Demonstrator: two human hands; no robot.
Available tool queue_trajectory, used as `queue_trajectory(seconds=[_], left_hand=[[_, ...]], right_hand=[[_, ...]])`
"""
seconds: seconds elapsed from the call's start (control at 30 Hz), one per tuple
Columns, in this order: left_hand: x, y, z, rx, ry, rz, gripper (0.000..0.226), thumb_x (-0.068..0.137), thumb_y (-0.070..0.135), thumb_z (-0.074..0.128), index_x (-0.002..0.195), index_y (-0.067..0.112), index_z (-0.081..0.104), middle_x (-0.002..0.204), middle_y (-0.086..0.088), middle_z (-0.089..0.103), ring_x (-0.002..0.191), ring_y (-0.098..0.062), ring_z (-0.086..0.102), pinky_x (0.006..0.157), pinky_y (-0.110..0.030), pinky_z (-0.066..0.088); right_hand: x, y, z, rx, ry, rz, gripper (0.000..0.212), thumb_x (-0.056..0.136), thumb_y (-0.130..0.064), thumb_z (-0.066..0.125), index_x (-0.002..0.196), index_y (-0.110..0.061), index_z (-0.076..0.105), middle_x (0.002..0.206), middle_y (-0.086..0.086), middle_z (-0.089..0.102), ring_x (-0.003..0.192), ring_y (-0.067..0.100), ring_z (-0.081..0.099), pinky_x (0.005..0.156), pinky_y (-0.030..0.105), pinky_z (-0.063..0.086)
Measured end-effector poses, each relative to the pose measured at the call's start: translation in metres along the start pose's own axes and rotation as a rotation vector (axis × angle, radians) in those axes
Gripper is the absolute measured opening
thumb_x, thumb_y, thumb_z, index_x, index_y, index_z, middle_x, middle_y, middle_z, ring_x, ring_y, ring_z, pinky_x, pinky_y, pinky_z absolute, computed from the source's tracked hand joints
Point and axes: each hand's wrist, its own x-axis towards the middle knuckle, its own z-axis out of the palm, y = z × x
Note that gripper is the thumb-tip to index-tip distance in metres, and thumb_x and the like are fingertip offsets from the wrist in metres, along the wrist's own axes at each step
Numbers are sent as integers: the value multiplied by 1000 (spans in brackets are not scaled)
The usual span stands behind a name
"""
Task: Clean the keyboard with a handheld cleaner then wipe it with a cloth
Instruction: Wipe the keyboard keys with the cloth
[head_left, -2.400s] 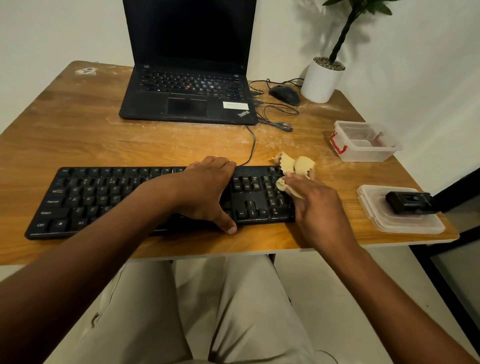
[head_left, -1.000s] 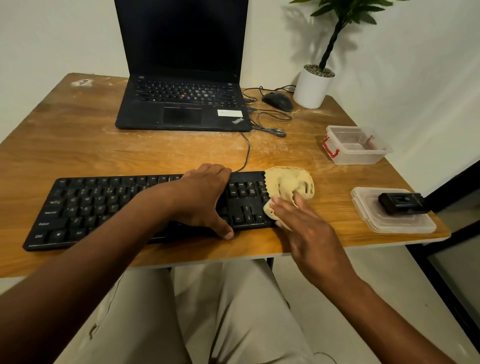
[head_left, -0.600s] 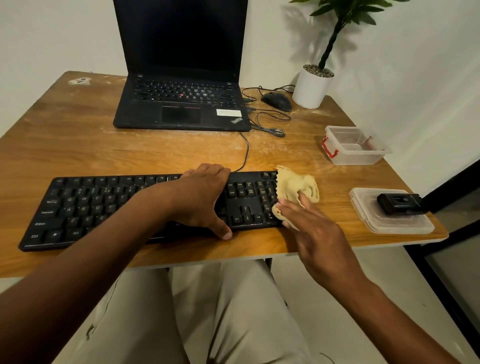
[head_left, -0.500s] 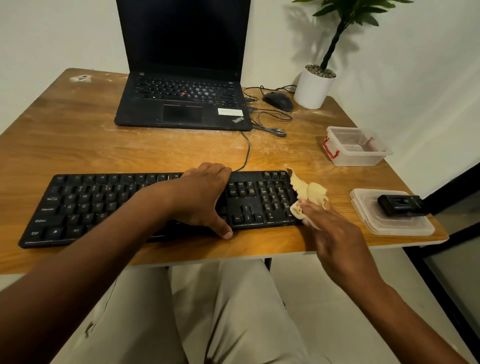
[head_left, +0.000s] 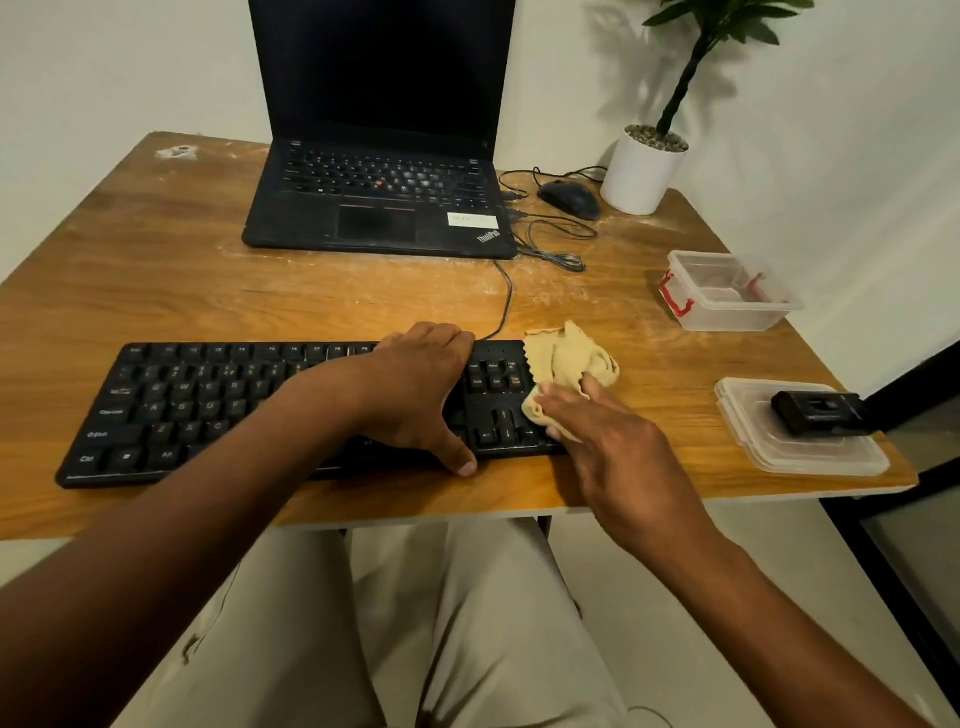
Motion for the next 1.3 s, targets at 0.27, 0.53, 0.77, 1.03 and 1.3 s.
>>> queue_trajectory(seconds=[0.27, 0.53, 0.77, 1.03, 1.3], left_hand=[[0, -1, 3, 1, 9, 9, 137, 67, 71, 79, 162, 14, -1, 169, -2, 5, 156, -24, 2, 127, -45, 10], [-2, 2, 0, -10, 1, -1, 135, 68, 68, 81, 162, 14, 0, 169, -2, 7, 155, -23, 5, 125, -42, 10], [-3, 4, -2, 1, -12, -8, 134, 69, 69, 79, 161, 13, 0, 169, -3, 5, 155, -24, 3, 125, -44, 10], [-13, 8, -2, -56, 32, -32, 133, 70, 67, 80, 162, 16, -2, 171, -2, 2, 156, -23, 1, 125, -39, 5], [-35, 40, -9, -408, 446, -1, 76, 90, 46, 72, 155, 27, 37, 152, 6, 48, 135, -11, 46, 110, -32, 43]], right_hand=[[-17, 0, -41, 65, 146, 7, 38, 95, -12, 67, 131, -24, 68, 128, -15, 60, 126, -1, 51, 106, 5, 35], [62, 0, -31, 80, 194, 137, 37, 101, -14, 59, 138, -19, 62, 140, 4, 61, 136, 22, 51, 116, 40, 41], [2, 7, -15, 39, 26, 71, 39, 99, -14, 64, 136, -26, 64, 137, -13, 58, 137, 4, 36, 115, 22, 32], [-6, -2, -64, 489, 211, 185, 21, 101, -22, 59, 110, -34, 74, 96, -21, 76, 96, -1, 69, 81, 14, 52], [11, -9, -98, 1132, 249, 423, 22, 102, -18, 54, 114, -13, 72, 105, 10, 77, 101, 26, 74, 81, 39, 63]])
